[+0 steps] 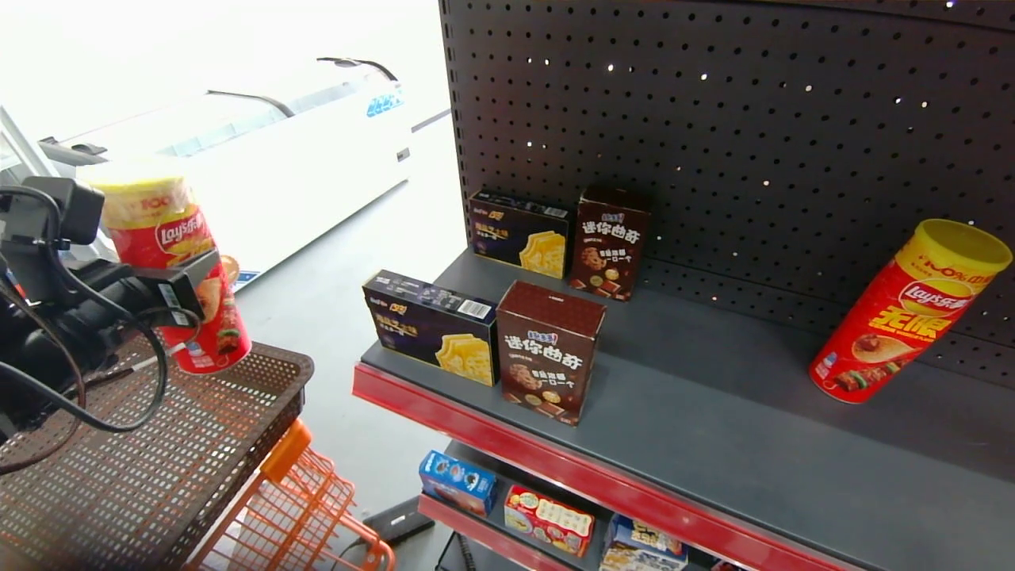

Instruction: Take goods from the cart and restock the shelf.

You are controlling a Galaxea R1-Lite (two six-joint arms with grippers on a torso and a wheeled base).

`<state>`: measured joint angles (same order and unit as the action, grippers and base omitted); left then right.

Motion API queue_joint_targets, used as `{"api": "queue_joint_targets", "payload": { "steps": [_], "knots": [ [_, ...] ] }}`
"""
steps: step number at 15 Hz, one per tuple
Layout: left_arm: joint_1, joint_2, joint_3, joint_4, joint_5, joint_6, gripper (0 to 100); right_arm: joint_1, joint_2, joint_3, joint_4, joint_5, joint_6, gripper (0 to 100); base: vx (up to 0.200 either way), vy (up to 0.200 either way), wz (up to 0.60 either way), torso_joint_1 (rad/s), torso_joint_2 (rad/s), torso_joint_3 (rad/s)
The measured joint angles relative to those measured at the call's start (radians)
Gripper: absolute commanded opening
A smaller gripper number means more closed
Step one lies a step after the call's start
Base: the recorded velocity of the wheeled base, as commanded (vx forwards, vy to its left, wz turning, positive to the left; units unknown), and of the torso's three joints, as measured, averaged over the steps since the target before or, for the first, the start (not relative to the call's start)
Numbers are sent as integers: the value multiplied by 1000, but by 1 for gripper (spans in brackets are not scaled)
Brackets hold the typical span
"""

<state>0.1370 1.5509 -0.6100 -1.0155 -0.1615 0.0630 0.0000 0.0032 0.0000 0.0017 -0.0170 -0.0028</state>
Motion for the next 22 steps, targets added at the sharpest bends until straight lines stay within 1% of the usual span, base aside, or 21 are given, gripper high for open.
{"api": "queue_joint_targets", "payload": {
  "steps": [1,3,4,6,7,8,9,10,11,12,13,14,17,20,22],
  "knots": [
    [-33,-33,-7,7,16,1,0,0,0,0,0,0,0,100,0,0,0,0,0,0],
    [-89,-76,-34,22,21,1,0,0,0,0,0,0,0,100,0,0,0,0,0,0],
    [-110,-90,-54,24,22,2,0,0,0,0,0,0,0,100,0,0,0,0,0,0],
    [-127,-106,-73,25,8,8,0,0,0,0,0,0,0,100,0,0,0,0,0,0],
    [-145,-114,-64,18,-30,4,0,0,0,0,0,0,0,100,0,0,0,0,0,0],
    [-177,-130,-41,27,-111,-7,0,0,0,0,0,0,0,100,0,0,0,0,0,0],
    [-210,-151,-25,44,-212,-22,0,0,0,0,0,0,0,100,0,0,0,0,0,0],
    [-238,-172,-18,71,-255,-32,0,0,0,0,0,0,0,100,0,0,0,0,0,0],
    [-259,-186,-23,84,-261,-38,0,0,0,0,0,0,0,100,0,0,0,0,0,0],
    [-292,-195,-29,95,-262,-48,0,0,0,0,0,0,0,100,0,0,0,0,0,0],
    [-326,-204,-32,114,-264,-74,0,0,0,0,0,0,0,100,0,0,0,0,0,0],
    [-346,-214,-34,124,-266,-86,0,0,0,0,0,0,0,100,0,0,0,0,0,0],
    [-397,-227,-50,123,-266,-90,0,0,0,0,0,0,0,100,0,0,0,0,0,0],
    [-409,-232,-57,114,-264,-90,0,0,0,0,0,0,0,100,0,0,0,0,0,0],
    [-421,-236,-83,144,-269,-90,0,0,0,0,0,0,0,100,0,0,0,0,0,0]
  ]
}}
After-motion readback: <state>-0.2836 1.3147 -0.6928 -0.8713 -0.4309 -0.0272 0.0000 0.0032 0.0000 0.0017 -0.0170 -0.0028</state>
